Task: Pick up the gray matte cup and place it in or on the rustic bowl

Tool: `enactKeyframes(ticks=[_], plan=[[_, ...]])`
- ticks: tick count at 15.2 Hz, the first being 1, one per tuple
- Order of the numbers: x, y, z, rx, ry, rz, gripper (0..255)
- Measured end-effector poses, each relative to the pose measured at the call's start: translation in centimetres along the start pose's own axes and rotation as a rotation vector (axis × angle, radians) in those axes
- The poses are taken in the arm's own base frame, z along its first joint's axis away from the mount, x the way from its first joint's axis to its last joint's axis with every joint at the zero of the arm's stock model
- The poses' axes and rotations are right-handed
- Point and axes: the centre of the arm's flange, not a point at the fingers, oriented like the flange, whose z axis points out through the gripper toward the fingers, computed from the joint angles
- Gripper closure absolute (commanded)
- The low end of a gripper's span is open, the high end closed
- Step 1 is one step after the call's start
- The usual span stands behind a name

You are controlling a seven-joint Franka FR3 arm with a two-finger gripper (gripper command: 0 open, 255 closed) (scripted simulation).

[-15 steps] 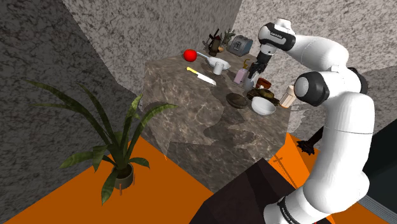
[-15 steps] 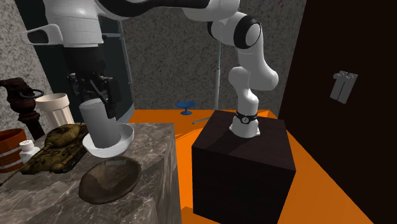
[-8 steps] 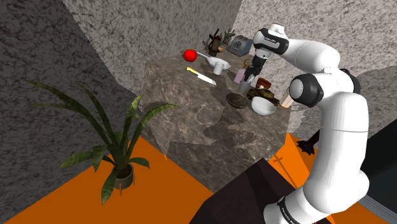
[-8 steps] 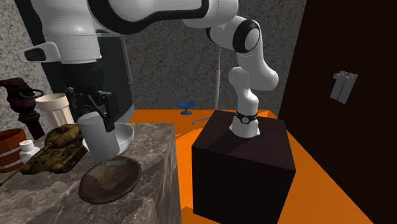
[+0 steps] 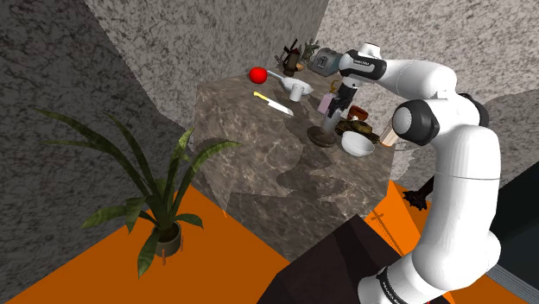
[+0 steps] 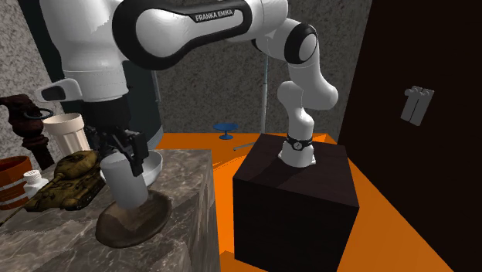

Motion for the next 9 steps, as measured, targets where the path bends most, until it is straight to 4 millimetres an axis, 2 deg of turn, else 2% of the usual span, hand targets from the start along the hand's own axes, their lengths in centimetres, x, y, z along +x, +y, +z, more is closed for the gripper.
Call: enactKeyframes(ticks=[5,9], plan=[[0.0,-0.1,2.6,0.0,0.0,0.0,255],[-0.1,-0.1,3.1,0.0,0.0,0.0,255]])
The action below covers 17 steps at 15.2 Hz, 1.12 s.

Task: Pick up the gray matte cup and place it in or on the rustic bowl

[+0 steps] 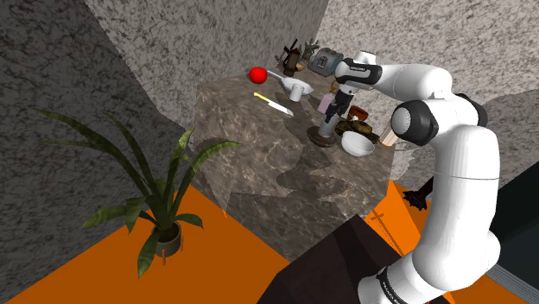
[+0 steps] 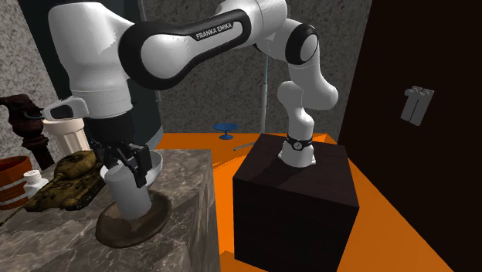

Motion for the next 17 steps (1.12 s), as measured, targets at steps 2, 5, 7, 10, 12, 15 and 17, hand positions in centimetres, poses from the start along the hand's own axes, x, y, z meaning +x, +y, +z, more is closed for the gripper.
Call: enactKeyframes(ticks=[2,5,7,10,12,15,17], plan=[[0.0,0.0,0.0,0.0,0.0,0.0,255],[0.0,0.0,0.0,0.0,0.0,0.0,0],[0.0,0.0,0.0,0.0,0.001,0.0,0],[0.0,0.0,0.0,0.0,0.001,0.0,0],[0.0,0.0,-1.5,0.0,0.001,0.0,0],[-0.3,0.0,-4.4,-0.001,0.002,0.0,0],[-0.1,0.0,-4.9,-0.001,0.001,0.0,0]])
